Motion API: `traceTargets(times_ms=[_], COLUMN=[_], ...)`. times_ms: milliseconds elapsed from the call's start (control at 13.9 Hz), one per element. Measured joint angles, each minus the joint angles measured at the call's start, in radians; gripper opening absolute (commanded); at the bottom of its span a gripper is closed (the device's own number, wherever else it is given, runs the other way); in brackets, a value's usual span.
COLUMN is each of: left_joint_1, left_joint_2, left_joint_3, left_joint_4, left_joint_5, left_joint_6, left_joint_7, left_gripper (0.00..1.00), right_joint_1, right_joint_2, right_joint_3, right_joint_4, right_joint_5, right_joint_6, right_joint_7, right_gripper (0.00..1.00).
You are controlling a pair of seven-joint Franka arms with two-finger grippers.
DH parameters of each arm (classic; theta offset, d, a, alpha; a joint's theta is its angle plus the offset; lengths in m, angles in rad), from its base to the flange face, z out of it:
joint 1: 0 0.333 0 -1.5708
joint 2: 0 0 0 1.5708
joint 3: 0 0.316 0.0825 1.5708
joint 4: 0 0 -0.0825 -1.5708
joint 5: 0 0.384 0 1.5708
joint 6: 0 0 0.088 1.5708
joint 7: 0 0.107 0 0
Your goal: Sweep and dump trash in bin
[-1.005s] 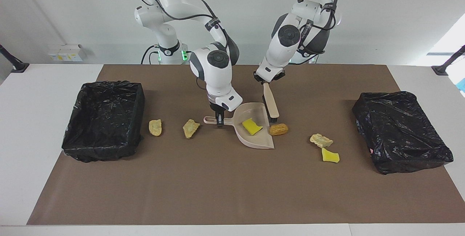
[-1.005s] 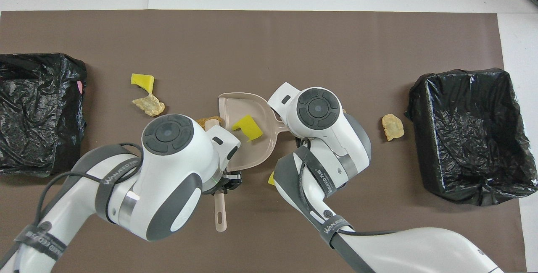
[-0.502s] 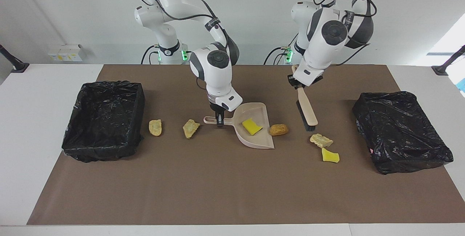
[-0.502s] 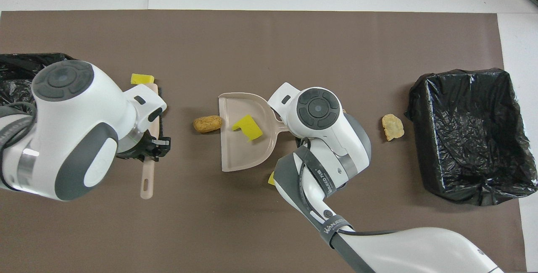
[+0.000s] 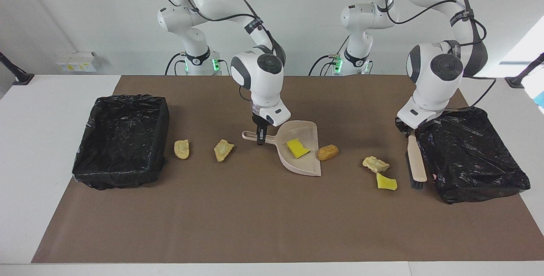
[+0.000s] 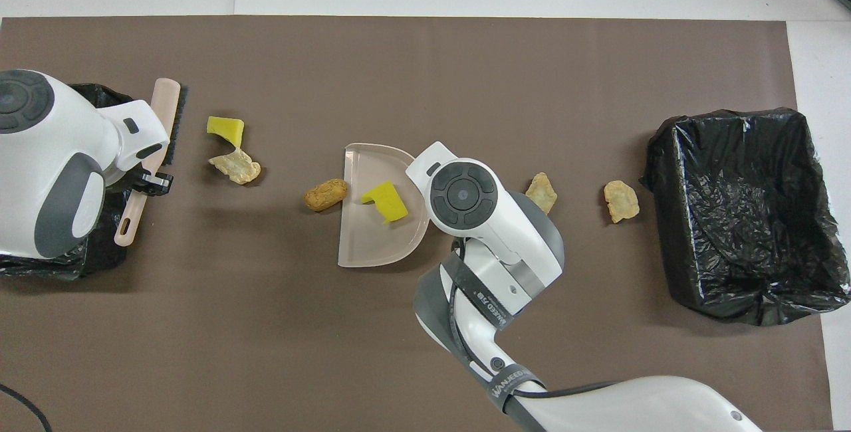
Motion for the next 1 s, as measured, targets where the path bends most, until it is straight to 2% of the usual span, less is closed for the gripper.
traceTargets(times_ms=[144,287,790,1005], left_joint_1=[-0.006,-0.012,-0.176,-0.253], left_joint_2=[0.043,0.054,0.024,0.002], left_joint_3=[-0.01,-0.019,-0.031,-0.034], left_joint_4=[0.0,0.0,-0.023,-0.045], left_joint_5=[0.0,-0.007,-0.107,-0.172], left_joint_6=[-0.008,-0.04,-0.181,-0.196], left_joint_7=[-0.003,-0.022,-0.207,-0.277], left_gripper=[0.0,0.0,0.0,0.0], right_joint_1=[0.014,0.015,0.013,0.013], right_joint_2=[-0.002,-0.002,-0.002,0.006], right_joint_3=[0.0,0.0,0.0,0.0], right_joint_4=[0.001,0.001,0.0,-0.004], right_joint_5=[-0.011,-0.012,-0.012,-0.012], right_joint_6=[-0.015,-0.018,-0.012,0.006], right_joint_7=[0.033,0.036,0.036,0.055], right_gripper=[0.0,0.0,0.0,0.0])
